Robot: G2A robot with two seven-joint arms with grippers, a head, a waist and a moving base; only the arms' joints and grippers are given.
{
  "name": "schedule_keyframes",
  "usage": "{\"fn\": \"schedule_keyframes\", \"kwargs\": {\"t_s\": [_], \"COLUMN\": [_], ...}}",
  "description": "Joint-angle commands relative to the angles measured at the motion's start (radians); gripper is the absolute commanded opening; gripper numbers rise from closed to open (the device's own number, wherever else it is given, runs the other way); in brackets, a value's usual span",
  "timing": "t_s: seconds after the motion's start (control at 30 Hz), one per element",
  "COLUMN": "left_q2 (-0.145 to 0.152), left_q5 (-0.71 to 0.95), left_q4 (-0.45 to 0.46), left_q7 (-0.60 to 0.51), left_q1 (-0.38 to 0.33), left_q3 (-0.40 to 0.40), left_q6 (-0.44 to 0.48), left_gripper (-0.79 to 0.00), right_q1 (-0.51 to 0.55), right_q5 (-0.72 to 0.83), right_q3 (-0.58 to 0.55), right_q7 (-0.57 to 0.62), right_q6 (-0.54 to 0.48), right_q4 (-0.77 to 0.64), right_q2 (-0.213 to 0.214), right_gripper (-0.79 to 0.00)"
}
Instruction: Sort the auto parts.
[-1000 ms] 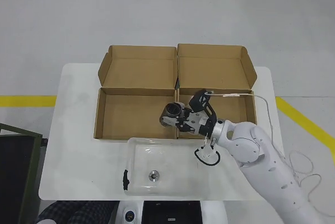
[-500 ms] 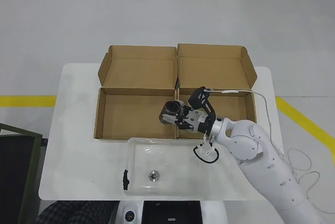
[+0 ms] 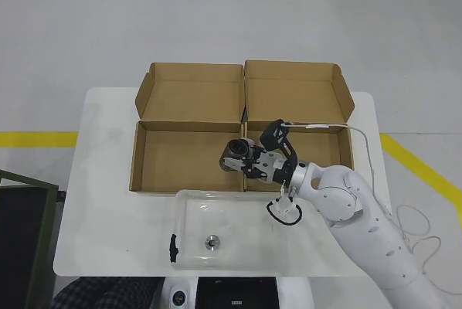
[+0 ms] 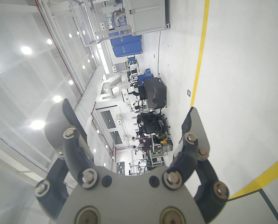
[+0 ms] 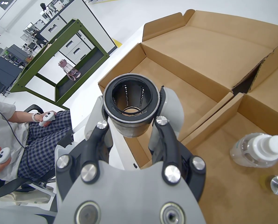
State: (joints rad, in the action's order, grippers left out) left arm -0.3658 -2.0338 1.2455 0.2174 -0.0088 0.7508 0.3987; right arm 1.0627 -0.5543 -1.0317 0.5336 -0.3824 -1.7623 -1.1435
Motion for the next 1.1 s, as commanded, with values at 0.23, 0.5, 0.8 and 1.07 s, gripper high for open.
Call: {"fn": "schedule_keyframes", "kwargs": {"t_s": [0.23,0.5,0.8,1.07], "left_q2": [0.0,0.0,0.0,0.0], "left_q5": [0.0,0.0,0.0,0.0], "left_q4": [0.0,0.0,0.0,0.0], "left_q7": [0.0,0.0,0.0,0.0], "left_q1": [0.0,0.0,0.0,0.0], "left_q3": [0.0,0.0,0.0,0.0], "left_q6": [0.0,0.0,0.0,0.0], "left_gripper": [0.0,0.0,0.0,0.0], "right_q1": [-0.028,-0.139,-0.23,-0.282], "right_q5": [-0.059,-0.117,-0.187,-0.288], "right_q3": [0.028,0.133,0.248,0.319], "right_q7": [0.004,-0.011,-0.066,-0.114], "right_q6": [0.032,0.074,0.098,0.159], "right_q4": [-0.007,0.077,0.211,0.317], "right_q2": [-0.008,-0.043,-0.09,-0.129], "right_gripper": [-0.785,-0.785,-0.785,-0.785]}}
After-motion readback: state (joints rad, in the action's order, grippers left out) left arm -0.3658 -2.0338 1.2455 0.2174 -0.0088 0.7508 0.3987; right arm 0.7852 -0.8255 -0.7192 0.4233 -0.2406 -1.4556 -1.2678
